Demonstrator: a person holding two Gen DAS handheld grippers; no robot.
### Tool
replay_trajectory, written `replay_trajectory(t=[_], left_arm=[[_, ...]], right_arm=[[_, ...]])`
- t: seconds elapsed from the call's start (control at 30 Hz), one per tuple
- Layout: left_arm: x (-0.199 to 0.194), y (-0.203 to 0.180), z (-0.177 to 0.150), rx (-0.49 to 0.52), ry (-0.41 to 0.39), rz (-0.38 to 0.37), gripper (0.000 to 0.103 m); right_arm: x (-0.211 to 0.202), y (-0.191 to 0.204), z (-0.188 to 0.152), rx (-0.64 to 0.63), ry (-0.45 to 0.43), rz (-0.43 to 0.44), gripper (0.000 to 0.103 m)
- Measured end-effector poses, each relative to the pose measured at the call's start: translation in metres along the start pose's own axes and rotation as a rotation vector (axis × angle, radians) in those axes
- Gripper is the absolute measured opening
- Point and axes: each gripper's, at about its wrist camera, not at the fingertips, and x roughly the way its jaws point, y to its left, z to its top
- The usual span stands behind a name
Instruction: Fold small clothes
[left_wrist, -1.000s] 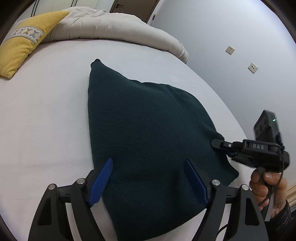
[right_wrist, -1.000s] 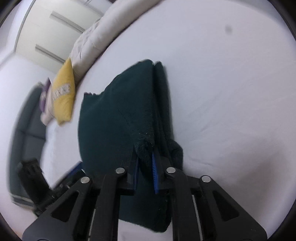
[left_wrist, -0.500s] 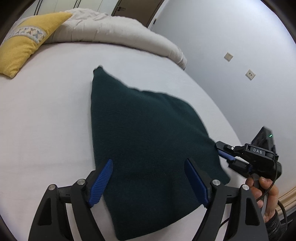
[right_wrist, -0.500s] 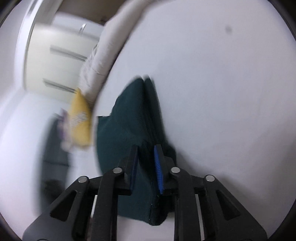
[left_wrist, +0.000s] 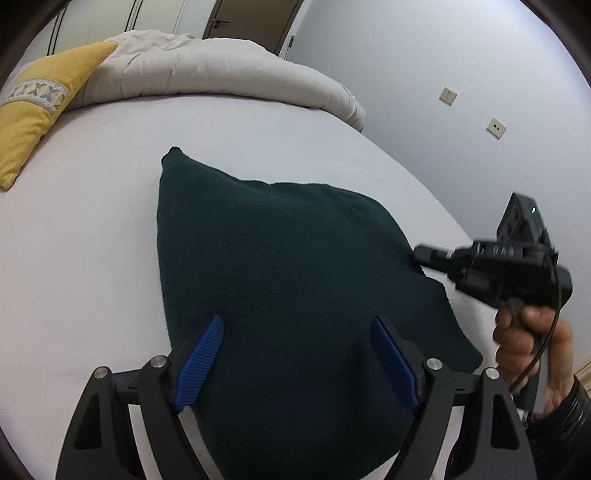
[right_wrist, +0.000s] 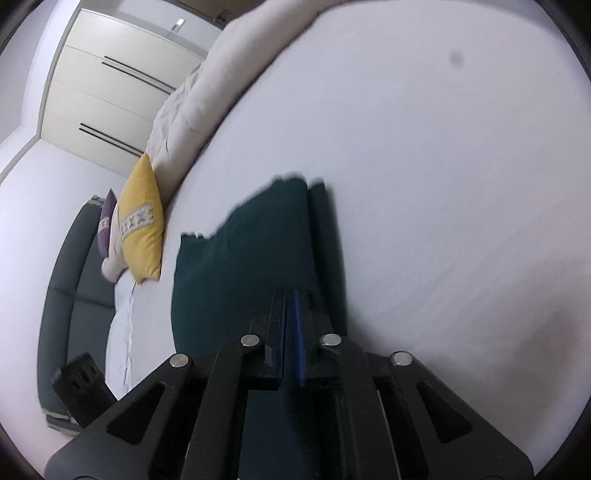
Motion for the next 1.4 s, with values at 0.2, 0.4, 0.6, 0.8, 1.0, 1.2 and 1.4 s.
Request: replay_trajectory(t=[0.2,0.4,0.6,0.8,1.0,1.2,1.4], left_arm=[[-0.012,-0.004,0.024,-0.010,-0.077,-0.018,0.084],[0.040,0.017,0.071,-0.079,0.002,0.050,0.083],[0.066,0.028,0.065,-0.029,0.038,0.086,0.087],[0.062,0.038,0.067,-0.058,0.049,0.058,0.087],[0.012,0.040,0.052,-0.118,-0.006,0.038,0.084],[-0.029,0.002,0.009,-0.037,-0.041,-0.054,0.084],[-0.010,0.002,-0.032,-0.032,0.065,-0.010,0.084]], right_arm=[[0.024,0.068,0.033,-0.137,0.122,0.067,0.047],[0.068,0.048,0.059,0.024,0.133,0.095,0.040],[0.076,0.005,0.080,0.106,0.083,0.099,0.015],[0.080,-0.017,0.077,0.153,0.032,0.126,0.004],[0.012,-0.012,0.042,0.071,-0.023,0.012,0.041],[-0.024,0.033,-0.032,-0.103,0.101,0.227,0.041],[-0.011,-0.005,-0.070,-0.022,0.179,0.172,0.036]])
